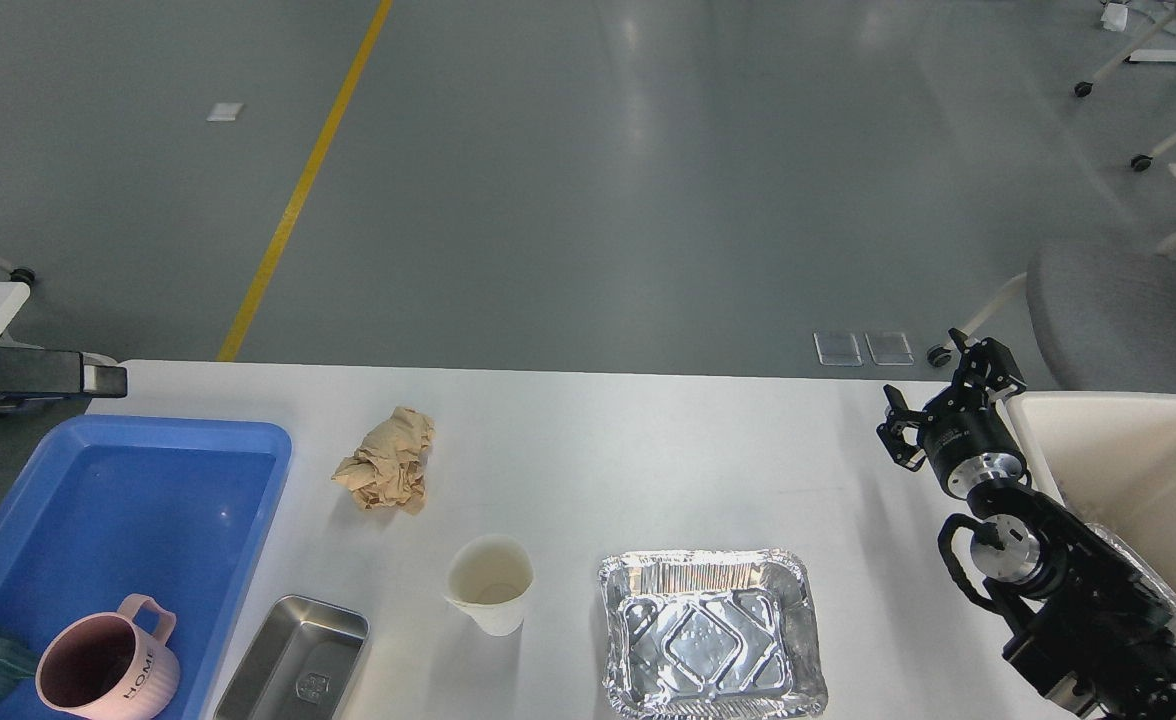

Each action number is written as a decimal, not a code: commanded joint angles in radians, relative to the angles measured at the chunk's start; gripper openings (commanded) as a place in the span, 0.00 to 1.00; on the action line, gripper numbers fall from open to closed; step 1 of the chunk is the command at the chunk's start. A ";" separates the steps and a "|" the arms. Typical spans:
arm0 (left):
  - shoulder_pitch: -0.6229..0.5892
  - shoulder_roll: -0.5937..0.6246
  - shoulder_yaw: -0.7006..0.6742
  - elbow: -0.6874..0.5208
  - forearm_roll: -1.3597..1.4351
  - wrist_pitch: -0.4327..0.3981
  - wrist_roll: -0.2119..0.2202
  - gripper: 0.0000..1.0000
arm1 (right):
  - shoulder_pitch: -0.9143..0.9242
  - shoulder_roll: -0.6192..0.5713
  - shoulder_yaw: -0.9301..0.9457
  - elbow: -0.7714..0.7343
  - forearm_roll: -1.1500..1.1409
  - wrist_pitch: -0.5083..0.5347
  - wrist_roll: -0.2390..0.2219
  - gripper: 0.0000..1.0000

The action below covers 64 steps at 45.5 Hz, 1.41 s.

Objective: Tidy desktop
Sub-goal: 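Reach the left gripper to the small steel tray and grasp it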

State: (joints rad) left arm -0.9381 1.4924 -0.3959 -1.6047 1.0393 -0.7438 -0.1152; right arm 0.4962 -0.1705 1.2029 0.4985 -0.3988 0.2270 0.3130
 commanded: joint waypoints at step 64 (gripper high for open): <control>0.231 -0.334 0.250 0.038 0.326 0.354 0.103 0.92 | 0.002 -0.003 0.000 0.000 0.000 -0.002 -0.002 1.00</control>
State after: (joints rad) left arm -0.7425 1.1591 -0.1464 -1.5685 1.3319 -0.4215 -0.0071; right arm 0.4957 -0.1732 1.2026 0.4991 -0.3988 0.2253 0.3114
